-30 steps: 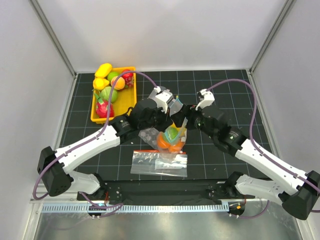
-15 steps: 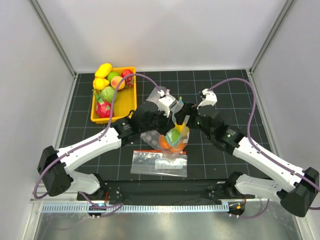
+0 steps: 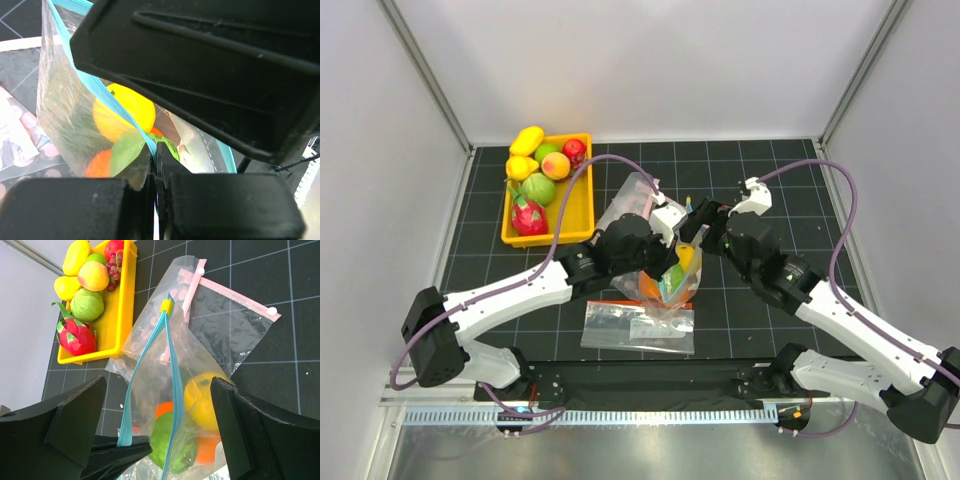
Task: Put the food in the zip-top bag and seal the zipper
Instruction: Adjust the zipper food storage bag at the center of the board.
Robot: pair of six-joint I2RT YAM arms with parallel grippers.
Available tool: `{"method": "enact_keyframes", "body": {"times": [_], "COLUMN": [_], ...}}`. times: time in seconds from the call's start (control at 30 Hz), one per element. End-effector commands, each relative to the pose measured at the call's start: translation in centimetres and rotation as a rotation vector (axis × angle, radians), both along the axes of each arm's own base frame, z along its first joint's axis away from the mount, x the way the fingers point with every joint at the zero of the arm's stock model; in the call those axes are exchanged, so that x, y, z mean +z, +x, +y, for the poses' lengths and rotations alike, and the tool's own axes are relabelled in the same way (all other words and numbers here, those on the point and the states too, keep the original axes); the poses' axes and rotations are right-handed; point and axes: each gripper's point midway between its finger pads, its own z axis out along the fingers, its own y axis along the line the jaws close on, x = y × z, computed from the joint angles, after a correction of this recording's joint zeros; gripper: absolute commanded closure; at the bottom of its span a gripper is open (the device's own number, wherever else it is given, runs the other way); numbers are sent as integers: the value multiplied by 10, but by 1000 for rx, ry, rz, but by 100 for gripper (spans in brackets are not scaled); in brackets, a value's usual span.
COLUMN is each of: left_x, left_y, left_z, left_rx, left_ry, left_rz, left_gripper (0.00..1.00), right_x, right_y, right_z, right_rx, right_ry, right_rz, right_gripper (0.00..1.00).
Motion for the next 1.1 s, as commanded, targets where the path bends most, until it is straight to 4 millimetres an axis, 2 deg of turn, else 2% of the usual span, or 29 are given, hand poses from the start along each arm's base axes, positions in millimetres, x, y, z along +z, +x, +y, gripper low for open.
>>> {"method": "enact_keyframes", "body": {"times": [0.0,0.2,0.3,0.37,0.43,0.47,0.5,0.53,0.57,0.6,0.67,0.8,0.93,1.07], "left_x": [25,29,30,32,33,34,33,35,35,39,43,53,60,57], "left_y": [8,0,-6,-7,-11,-11,-12,-13,-14,-15,-16,-16,-14,-8], "left_z": [-7,-11,-15,-16,-17,-17,-16,-15,-14,-12,-11,-5,-4,-3], "left_rx": [7,-13,-29,-30,-36,-33,-34,-34,-33,-30,-27,-1,18,51], "left_ry": [-54,-52,-46,-40,-40,-40,-39,-44,-47,-65,-87,-114,-126,-113], "left_rz": [-72,-94,-110,-125,-131,-136,-135,-137,-137,-142,-148,-157,-152,-149], "left_gripper": [100,93,90,86,77,71,65,49,42,30,21,7,4,3], "right_x": [10,1,-2,-4,-6,-7,-6,-6,-7,-6,-8,-9,-4,-3], "right_y": [3,4,4,4,4,3,4,3,4,3,3,2,1,1], "right_z": [7,12,13,15,15,15,15,14,12,11,11,14,13,10], "right_rx": [-7,4,8,15,12,12,10,6,0,-4,-2,10,13,8], "right_ry": [49,40,38,39,39,40,42,42,39,44,42,58,57,54], "right_rz": [-17,19,28,33,38,43,42,42,45,42,44,42,29,20], "right_gripper": [8,11,20,32,41,55,61,71,83,89,98,99,99,99]}}
